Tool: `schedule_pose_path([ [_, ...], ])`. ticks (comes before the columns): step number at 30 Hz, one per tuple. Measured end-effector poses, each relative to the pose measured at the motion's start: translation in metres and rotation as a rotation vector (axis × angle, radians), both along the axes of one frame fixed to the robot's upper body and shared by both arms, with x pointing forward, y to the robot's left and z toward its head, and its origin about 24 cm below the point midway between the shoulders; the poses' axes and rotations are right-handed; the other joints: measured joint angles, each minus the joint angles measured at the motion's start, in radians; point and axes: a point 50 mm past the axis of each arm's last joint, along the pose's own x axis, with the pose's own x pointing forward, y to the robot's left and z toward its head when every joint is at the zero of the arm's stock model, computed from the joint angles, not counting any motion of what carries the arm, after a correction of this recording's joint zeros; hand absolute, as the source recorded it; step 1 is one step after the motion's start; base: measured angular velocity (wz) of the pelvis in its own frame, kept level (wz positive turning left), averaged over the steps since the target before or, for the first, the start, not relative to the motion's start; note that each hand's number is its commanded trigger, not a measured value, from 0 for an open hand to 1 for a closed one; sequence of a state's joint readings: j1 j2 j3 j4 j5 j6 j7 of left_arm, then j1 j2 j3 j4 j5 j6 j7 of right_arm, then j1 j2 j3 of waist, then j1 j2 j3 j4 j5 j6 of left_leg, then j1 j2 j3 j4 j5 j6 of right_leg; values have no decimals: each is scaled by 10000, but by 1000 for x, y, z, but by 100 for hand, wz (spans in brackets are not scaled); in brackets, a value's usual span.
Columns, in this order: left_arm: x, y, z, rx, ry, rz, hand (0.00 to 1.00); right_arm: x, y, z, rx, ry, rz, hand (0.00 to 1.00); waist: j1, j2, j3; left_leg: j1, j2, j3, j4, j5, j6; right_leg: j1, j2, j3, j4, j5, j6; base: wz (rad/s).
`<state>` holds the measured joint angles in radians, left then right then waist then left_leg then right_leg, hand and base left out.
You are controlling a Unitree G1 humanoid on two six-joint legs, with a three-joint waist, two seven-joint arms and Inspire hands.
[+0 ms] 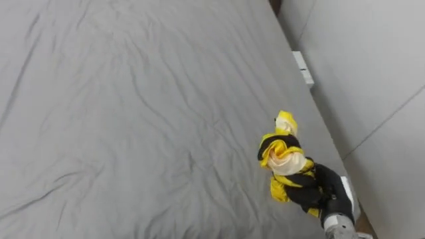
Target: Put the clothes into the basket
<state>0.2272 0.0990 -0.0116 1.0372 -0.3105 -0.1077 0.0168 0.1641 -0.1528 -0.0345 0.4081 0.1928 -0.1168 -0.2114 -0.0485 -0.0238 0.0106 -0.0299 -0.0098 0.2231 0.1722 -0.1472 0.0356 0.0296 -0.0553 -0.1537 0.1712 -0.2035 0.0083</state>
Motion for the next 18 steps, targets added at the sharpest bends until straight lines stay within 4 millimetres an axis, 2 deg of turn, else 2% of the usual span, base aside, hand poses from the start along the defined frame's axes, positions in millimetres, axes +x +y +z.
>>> schedule_pose_path([
  [4, -10, 3, -1, -110, 431, 357, 0, -4, -12, 8, -60, -358, -427, 100, -276, 14, -12, 285, 74, 417, -115, -46, -33, 69, 44, 306, 23, 25, -10, -30],
  [6, -16, 4, -2, -159, 649, 654, 0, -8, -17, 10, -126, -431, -675, 100, -348, 40, -24, 425, 151, 697, -116, -101, -73, 84, 112, 617, 29, 38, -30, -34],
  [10, -22, 5, -3, -157, 958, 976, 0, -21, -22, 7, -158, -102, -943, 100, -487, 103, -34, 519, 286, 1099, -115, -176, -139, -56, 260, 1186, 79, 57, -61, -35],
  [13, -25, 6, -3, -94, 1199, 1063, 0, -25, -22, 4, -140, 107, -1004, 100, -696, 137, -31, 517, 336, 1266, -105, -189, -147, -163, 304, 1288, 170, 65, -77, -20],
  [14, -27, 5, -4, -100, 1302, 1085, 0, -27, -23, 3, -141, 191, -1041, 100, -843, 161, -25, 520, 346, 1329, -104, -188, -147, -190, 321, 1402, 181, 71, -83, -22],
  [16, -29, 5, -4, -197, 1409, 1317, 0, -29, -25, 1, -115, 297, -1123, 100, -904, 210, 0, 523, 394, 1557, -105, -189, -147, -322, 383, 1660, 213, 140, -86, -34],
  [18, -31, 5, -5, -163, 1599, 1570, 0, -33, -27, -2, -28, 479, -1310, 100, -1133, 258, -19, 375, 436, 1775, -81, -189, -148, -657, 419, 1838, 401, 171, -92, -36],
])
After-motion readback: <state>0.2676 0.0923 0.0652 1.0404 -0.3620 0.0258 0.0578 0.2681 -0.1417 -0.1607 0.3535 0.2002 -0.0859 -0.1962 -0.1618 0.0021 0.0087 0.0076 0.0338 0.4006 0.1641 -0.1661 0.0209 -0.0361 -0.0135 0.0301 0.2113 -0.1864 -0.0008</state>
